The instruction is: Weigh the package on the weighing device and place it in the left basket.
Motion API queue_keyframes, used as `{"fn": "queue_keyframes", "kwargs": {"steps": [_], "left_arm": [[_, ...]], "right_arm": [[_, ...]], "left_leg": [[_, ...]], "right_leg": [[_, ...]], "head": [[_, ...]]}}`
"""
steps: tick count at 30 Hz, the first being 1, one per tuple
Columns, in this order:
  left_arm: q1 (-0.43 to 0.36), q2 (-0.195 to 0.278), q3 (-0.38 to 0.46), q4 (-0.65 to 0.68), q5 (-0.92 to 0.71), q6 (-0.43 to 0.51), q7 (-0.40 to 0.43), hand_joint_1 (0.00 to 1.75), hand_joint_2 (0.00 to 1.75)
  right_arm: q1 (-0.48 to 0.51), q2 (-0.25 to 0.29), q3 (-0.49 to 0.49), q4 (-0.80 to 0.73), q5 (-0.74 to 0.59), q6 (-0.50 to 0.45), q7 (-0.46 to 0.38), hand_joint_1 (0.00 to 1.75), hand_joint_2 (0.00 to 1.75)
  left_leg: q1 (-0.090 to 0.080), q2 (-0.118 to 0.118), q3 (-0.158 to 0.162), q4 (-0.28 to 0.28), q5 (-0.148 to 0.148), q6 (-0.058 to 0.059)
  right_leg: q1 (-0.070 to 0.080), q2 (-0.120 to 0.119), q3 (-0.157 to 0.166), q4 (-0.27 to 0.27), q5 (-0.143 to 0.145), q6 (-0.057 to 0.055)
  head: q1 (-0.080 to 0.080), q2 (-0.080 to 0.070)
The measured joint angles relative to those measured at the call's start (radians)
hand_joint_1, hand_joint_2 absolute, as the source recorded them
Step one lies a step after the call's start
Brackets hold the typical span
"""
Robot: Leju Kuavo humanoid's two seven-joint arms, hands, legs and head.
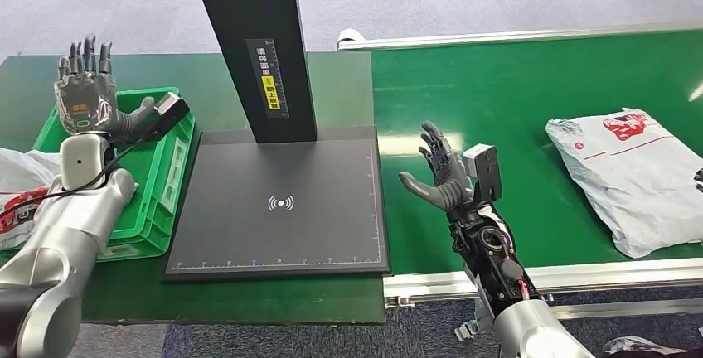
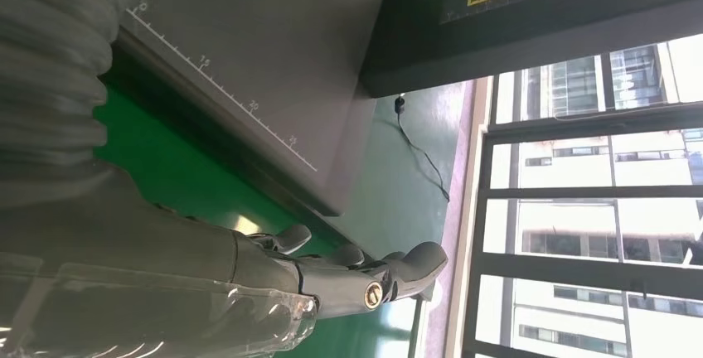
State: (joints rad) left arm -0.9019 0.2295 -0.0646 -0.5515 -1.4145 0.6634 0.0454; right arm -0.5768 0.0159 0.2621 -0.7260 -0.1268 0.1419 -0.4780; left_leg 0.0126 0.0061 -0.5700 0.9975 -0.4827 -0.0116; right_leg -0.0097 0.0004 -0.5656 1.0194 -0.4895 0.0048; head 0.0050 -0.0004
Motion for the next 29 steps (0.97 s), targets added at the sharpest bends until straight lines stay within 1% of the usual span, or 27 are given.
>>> {"fn": "queue_keyframes", "kwargs": {"steps": [5,7,9,10,13,14,16,18,19,21,23,25,27,28,29], "left_arm": [[0.018,-0.024,0.031,-0.096,0.004,0.000,-0.019,0.00,0.00],[0.035,-0.038,0.058,-0.142,0.018,0.000,-0.095,0.00,0.00],[0.060,-0.070,0.112,-0.218,0.030,0.000,-0.241,0.00,0.00],[0.074,-0.093,0.146,-0.262,0.037,0.000,-0.326,0.00,0.00],[0.111,-0.181,0.257,-0.391,0.101,0.000,-0.592,0.00,0.00],[0.122,-0.210,0.290,-0.424,0.146,0.000,-0.655,0.00,0.00],[0.153,-0.261,0.330,-0.476,0.297,0.000,-0.722,0.00,0.87],[0.198,-0.297,0.316,-0.518,0.534,-0.003,-0.736,0.00,1.75],[0.223,-0.308,0.292,-0.532,0.663,-0.009,-0.738,0.00,1.75],[0.269,-0.319,0.217,-0.546,0.892,-0.044,-0.728,0.00,1.75],[0.314,-0.323,0.118,-0.557,1.068,-0.141,-0.690,0.00,1.75],[0.358,-0.328,0.020,-0.572,1.191,-0.284,-0.631,0.00,1.75],[0.399,-0.333,-0.070,-0.586,1.253,-0.413,-0.575,0.00,1.75],[0.418,-0.335,-0.110,-0.595,1.268,-0.456,-0.555,0.00,1.75],[0.428,-0.335,-0.131,-0.599,1.273,-0.476,-0.547,0.00,1.75]], "right_arm": [[0.009,-0.010,0.000,-0.011,-0.002,-0.001,0.001,0.00,1.75],[0.010,-0.012,0.000,-0.013,-0.002,-0.003,0.001,0.00,1.75],[0.009,-0.013,0.000,-0.013,-0.002,-0.006,0.001,0.00,1.75],[0.009,-0.014,0.001,-0.013,-0.002,-0.009,-0.001,0.00,1.75],[0.006,-0.014,0.009,-0.013,0.021,-0.045,-0.019,0.00,1.75],[0.006,-0.013,0.014,-0.013,0.035,-0.064,-0.027,0.00,1.75],[0.010,-0.013,0.027,-0.022,0.057,-0.098,-0.037,0.00,1.75],[0.020,-0.013,0.039,-0.046,0.063,-0.118,-0.036,0.00,1.75],[0.028,-0.013,0.043,-0.062,0.059,-0.124,-0.033,0.00,1.75],[0.042,-0.013,0.046,-0.097,0.043,-0.129,-0.024,0.00,1.75],[0.056,-0.013,0.047,-0.135,0.028,-0.126,-0.015,0.00,1.75],[0.067,-0.012,0.048,-0.172,0.020,-0.119,-0.006,0.00,1.75],[0.072,-0.007,0.052,-0.206,0.015,-0.109,0.006,0.00,1.75],[0.074,-0.004,0.055,-0.222,0.014,-0.105,0.013,0.00,1.75],[0.075,-0.002,0.056,-0.229,0.013,-0.104,0.017,0.00,1.75]], "left_leg": [[0.001,-0.001,0.000,0.000,0.000,0.000],[0.001,-0.001,0.000,0.000,0.000,0.000],[0.001,-0.001,0.000,0.000,0.000,0.000],[0.001,-0.001,0.000,0.000,0.000,0.000],[0.000,-0.001,0.000,0.000,0.000,0.000],[-0.001,-0.001,0.000,0.000,0.000,0.000],[-0.001,0.000,0.000,0.000,0.000,0.000],[-0.001,-0.001,0.000,0.000,0.000,0.000],[-0.001,-0.001,0.000,0.000,0.000,0.000],[0.000,-0.002,0.000,0.000,0.000,0.000],[0.000,-0.003,0.000,0.000,0.000,0.000],[0.000,-0.003,0.000,0.000,0.000,0.000],[-0.001,-0.001,0.000,0.000,0.000,0.000],[-0.001,-0.001,0.000,0.000,0.000,0.000],[-0.001,-0.001,0.000,0.000,0.000,0.000]], "right_leg": [[0.001,0.000,0.000,0.000,0.000,0.000],[0.001,0.000,0.000,0.000,0.000,0.000],[0.001,0.000,0.000,0.000,0.000,0.000],[0.001,0.000,0.000,0.000,0.000,0.000],[0.000,0.000,0.000,0.000,0.000,0.000],[-0.001,0.000,0.000,0.000,0.000,0.000],[-0.001,0.000,0.000,0.000,0.000,0.000],[-0.001,0.000,0.000,0.000,0.000,0.000],[-0.001,-0.001,0.000,0.000,0.000,0.000],[-0.001,-0.001,0.000,0.000,0.000,0.000],[-0.001,-0.001,0.000,0.000,0.000,0.000],[-0.001,-0.001,0.000,0.000,0.000,0.000],[-0.001,-0.001,0.000,0.000,0.000,0.000],[-0.001,-0.001,0.000,0.000,0.000,0.000],[-0.001,-0.001,0.000,0.000,0.000,0.000]], "head": [[0.000,0.000],[0.000,0.000],[0.000,0.000],[0.000,0.000],[0.000,0.000],[0.000,0.000],[0.000,0.000],[0.000,0.000],[0.000,0.000],[0.000,0.000],[0.000,0.000],[0.000,0.000],[0.000,0.000],[0.000,0.000],[0.000,0.000]]}}
